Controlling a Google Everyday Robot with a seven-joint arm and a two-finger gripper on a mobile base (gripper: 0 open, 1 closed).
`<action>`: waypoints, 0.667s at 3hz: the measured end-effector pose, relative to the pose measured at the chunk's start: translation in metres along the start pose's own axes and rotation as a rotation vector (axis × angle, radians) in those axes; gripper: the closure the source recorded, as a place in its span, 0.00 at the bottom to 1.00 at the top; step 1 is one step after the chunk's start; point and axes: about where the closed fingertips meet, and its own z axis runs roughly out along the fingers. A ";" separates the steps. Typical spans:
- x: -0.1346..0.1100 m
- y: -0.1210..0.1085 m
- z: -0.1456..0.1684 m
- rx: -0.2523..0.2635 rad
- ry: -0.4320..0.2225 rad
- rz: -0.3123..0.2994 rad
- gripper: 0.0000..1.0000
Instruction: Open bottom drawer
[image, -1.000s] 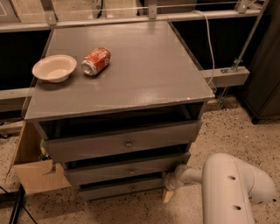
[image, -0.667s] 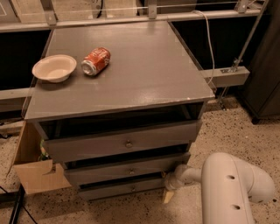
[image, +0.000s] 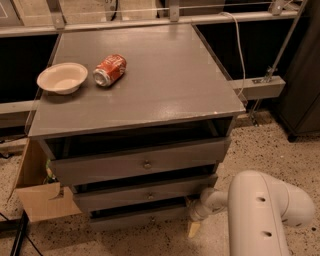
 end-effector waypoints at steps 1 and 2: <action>0.002 0.014 -0.005 -0.036 0.002 0.038 0.00; 0.006 0.025 -0.012 -0.057 -0.001 0.068 0.00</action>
Offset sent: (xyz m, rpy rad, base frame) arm -0.0361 -0.0213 0.0135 0.0056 0.1108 -0.0664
